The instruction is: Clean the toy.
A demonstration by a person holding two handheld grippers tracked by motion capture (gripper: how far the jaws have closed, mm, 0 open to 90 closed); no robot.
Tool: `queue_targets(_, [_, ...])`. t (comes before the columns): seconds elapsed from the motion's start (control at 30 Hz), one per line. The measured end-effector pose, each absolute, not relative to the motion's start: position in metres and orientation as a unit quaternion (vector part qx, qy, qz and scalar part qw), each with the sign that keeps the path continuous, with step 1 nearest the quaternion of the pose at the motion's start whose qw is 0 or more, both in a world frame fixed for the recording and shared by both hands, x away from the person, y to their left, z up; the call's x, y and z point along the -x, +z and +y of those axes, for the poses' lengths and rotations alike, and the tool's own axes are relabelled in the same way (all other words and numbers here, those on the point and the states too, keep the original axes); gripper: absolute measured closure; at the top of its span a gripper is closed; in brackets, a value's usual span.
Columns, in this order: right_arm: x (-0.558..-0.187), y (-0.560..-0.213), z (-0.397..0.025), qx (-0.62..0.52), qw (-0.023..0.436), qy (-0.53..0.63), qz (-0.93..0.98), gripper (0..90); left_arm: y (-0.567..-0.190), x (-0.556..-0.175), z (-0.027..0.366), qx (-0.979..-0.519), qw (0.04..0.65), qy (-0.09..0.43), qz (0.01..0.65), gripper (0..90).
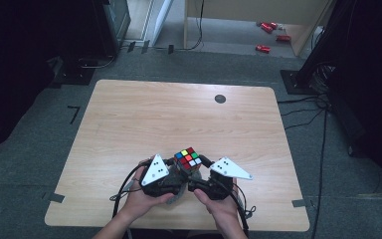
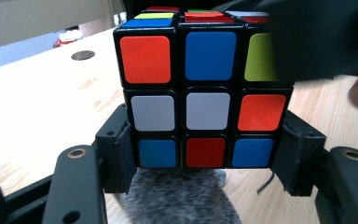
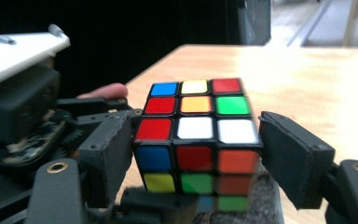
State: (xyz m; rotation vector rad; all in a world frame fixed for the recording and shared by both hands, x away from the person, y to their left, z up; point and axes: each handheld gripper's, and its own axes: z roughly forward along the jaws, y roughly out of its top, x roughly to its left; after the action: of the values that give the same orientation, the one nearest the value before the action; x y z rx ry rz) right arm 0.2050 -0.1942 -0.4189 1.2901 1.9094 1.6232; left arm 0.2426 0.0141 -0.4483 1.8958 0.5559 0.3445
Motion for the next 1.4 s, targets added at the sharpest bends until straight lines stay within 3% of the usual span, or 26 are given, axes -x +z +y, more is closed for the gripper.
queue_targets(0.4, [-0.205,-0.405,-0.217,-0.432,0.175,0.603,0.647,29.9,-0.434,-0.259,0.051,-0.765,0.569,0.134,0.269,35.0])
queue_targets(0.7, [-0.213,-0.427,-0.212,-0.439,0.175,0.565,0.676,32.0,-0.425,-0.266,0.073,-0.749,0.583,0.131,0.287,35.0])
queue_targets(0.77, [-0.216,-0.438,-0.204,-0.435,0.169,0.545,0.696,29.7,-0.425,-0.267,0.076,-0.747,0.585,0.127,0.290,35.0])
queue_targets(0.87, [-0.222,-0.456,-0.185,-0.423,0.167,0.504,0.735,18.4,-0.425,-0.267,0.078,-0.745,0.589,0.119,0.290,35.0])
queue_targets(1.03, [-0.236,-0.481,-0.164,-0.416,0.171,0.450,0.772,16.1,-0.427,-0.266,0.076,-0.747,0.587,0.117,0.288,34.9])
queue_targets(1.1, [-0.244,-0.493,-0.160,-0.431,0.166,0.418,0.782,17.0,-0.428,-0.266,0.076,-0.748,0.586,0.117,0.288,34.9])
queue_targets(1.33, [-0.251,-0.509,-0.162,-0.410,0.134,0.408,0.804,36.8,-0.434,-0.268,0.076,-0.753,0.580,0.113,0.291,35.0])
queue_targets(1.4, [-0.254,-0.513,-0.165,-0.422,0.104,0.413,0.800,40.7,-0.434,-0.267,0.075,-0.754,0.579,0.113,0.290,35.0])
